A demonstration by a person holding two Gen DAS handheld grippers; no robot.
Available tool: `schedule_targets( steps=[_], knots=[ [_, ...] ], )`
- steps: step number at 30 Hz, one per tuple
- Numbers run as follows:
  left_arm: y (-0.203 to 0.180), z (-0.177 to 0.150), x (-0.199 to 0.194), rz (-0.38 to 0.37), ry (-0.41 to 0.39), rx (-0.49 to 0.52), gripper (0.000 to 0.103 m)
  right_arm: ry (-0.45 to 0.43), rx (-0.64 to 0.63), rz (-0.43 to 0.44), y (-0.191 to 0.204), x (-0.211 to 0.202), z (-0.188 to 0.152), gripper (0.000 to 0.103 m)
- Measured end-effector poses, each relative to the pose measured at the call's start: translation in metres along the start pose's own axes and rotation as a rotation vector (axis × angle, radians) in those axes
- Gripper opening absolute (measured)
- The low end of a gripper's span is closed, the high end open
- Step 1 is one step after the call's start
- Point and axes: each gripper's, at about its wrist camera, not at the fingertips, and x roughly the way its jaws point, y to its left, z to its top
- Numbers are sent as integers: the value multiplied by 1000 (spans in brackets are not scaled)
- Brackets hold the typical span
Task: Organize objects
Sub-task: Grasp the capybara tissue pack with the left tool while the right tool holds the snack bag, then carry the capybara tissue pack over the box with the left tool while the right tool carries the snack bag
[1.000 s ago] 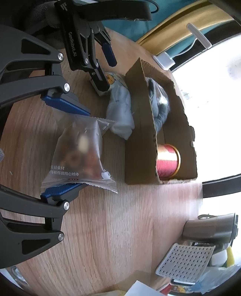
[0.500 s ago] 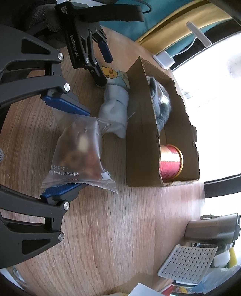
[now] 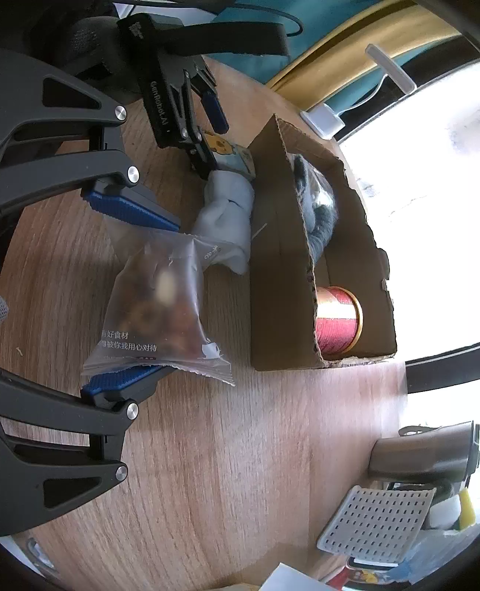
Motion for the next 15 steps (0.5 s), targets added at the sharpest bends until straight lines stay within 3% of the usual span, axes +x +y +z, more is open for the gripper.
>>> schedule_targets(
  steps=[1,3,8,15],
  knots=[
    [-1,-1,-1,5,-11,3,80,-1,0,0,0,0,0,70],
    [-5,-1,-1,19,-17,9,65,-2,-4,0,0,0,-1,70],
    [-2,-3,-7,-7,-33,-4,48,-2,-1,4,-3,-2,-2,70],
    [1,-5,-17,-20,-79,-11,47,-9,-11,5,0,-6,-4,70]
  ],
)
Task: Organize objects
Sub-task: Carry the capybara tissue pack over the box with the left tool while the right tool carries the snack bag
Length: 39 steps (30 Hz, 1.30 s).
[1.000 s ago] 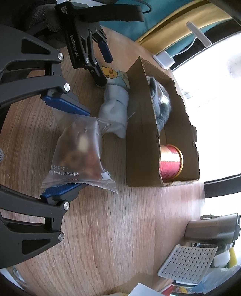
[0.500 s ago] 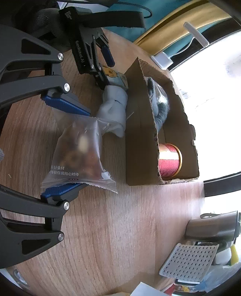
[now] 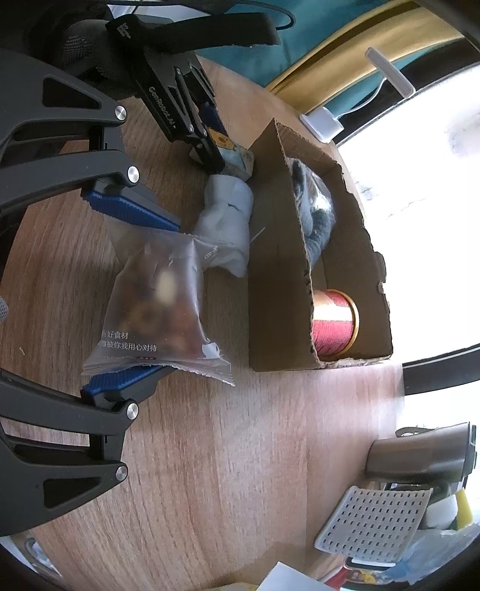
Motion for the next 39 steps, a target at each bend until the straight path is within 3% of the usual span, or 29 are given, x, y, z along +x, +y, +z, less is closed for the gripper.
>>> schedule_targets(
  steps=[25,39],
  knots=[
    [12,14,-54,-22,-116,-28,47,-46,-79,4,35,-21,17,70],
    [8,34,-63,-32,-143,-28,47,-77,-97,13,37,-27,36,70]
  ],
)
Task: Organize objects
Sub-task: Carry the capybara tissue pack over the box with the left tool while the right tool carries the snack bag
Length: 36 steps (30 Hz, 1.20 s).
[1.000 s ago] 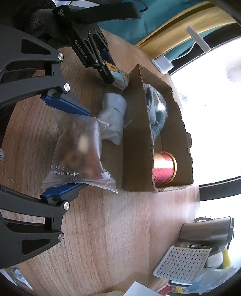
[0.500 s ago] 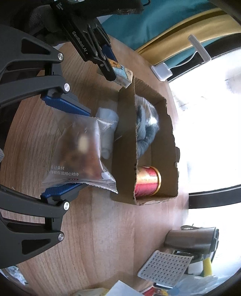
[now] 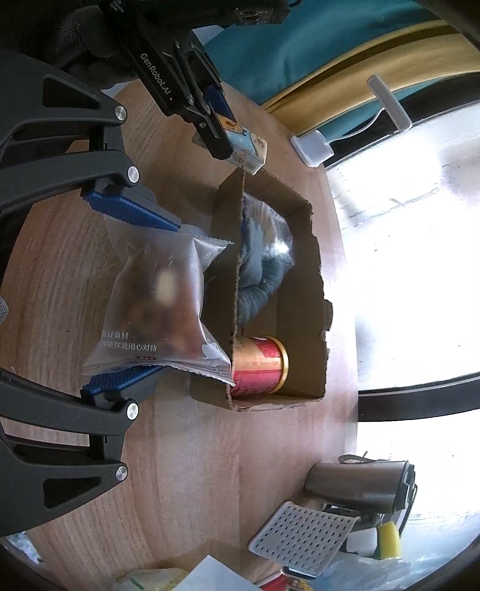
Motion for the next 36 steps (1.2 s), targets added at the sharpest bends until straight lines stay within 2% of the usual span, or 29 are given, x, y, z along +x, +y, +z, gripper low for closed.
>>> schedule_targets(
  steps=[36],
  knots=[
    [-18,39,29,2,20,-15,47,-14,-6,26,-30,15,46,70]
  ],
)
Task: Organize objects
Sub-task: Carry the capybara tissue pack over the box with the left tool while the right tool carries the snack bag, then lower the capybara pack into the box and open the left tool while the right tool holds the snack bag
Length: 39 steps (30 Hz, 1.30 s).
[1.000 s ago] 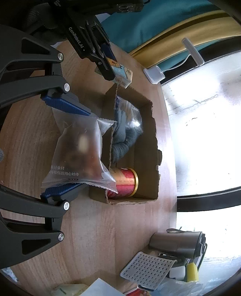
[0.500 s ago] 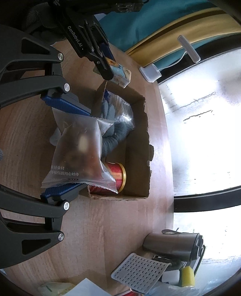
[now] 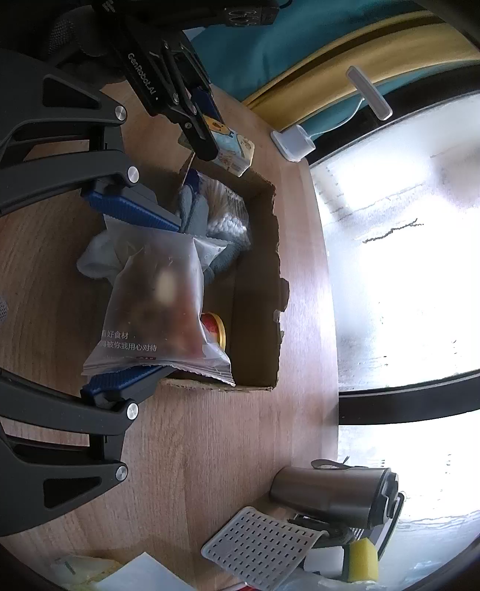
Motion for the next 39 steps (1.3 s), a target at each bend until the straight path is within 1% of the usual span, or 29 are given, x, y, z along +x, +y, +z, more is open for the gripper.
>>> schedule_targets(
  steps=[13,23,31,39],
  knots=[
    [-11,11,17,2,21,14,47,-2,5,23,-12,9,13,70],
    [-27,19,33,8,44,31,47,-15,20,36,-32,16,26,70],
    [-40,25,53,-2,77,41,47,-18,29,51,-43,20,30,70],
    [-51,28,68,-13,96,55,47,-21,51,46,-58,21,31,70]
  ],
)
